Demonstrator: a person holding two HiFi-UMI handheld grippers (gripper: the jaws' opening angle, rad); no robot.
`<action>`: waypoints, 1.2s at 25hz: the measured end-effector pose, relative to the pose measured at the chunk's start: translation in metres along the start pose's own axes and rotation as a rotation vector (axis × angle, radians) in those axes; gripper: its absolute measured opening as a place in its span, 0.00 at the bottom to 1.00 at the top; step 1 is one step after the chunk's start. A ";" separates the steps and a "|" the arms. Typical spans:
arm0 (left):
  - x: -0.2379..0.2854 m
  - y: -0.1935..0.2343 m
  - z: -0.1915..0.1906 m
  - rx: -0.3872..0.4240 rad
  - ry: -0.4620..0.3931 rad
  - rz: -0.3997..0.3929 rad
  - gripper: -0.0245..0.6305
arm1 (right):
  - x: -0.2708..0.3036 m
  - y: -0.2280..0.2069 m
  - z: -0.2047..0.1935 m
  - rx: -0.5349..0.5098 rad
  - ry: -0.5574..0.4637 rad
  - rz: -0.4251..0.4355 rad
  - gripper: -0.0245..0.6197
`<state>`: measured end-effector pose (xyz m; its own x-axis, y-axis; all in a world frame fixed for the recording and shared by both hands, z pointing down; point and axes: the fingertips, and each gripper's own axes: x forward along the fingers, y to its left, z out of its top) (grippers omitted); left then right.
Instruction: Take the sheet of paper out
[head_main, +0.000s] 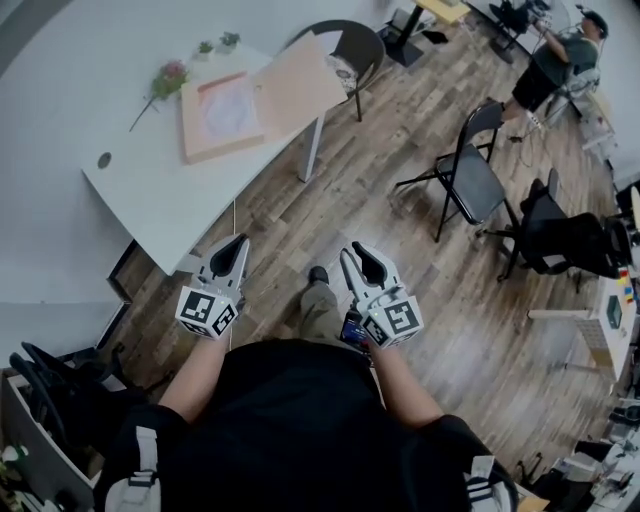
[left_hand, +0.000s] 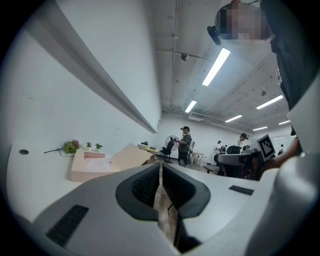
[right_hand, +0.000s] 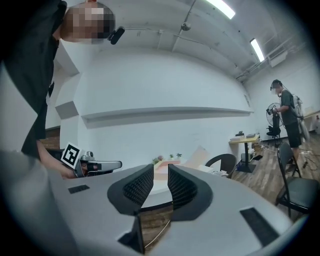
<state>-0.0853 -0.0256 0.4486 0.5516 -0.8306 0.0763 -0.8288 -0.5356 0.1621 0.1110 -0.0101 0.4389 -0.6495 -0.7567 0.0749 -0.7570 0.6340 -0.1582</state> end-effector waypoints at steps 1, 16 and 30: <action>0.012 0.004 0.002 -0.002 0.001 0.014 0.04 | 0.009 -0.011 0.003 0.002 0.001 0.016 0.19; 0.186 0.047 0.040 -0.016 -0.028 0.219 0.04 | 0.136 -0.165 0.055 0.025 -0.019 0.275 0.19; 0.213 0.153 0.048 0.003 -0.055 0.410 0.04 | 0.275 -0.174 0.058 0.067 0.004 0.477 0.19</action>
<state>-0.0988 -0.2914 0.4424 0.1699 -0.9821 0.0815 -0.9792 -0.1589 0.1262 0.0688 -0.3378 0.4298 -0.9234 -0.3834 -0.0176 -0.3685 0.8984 -0.2388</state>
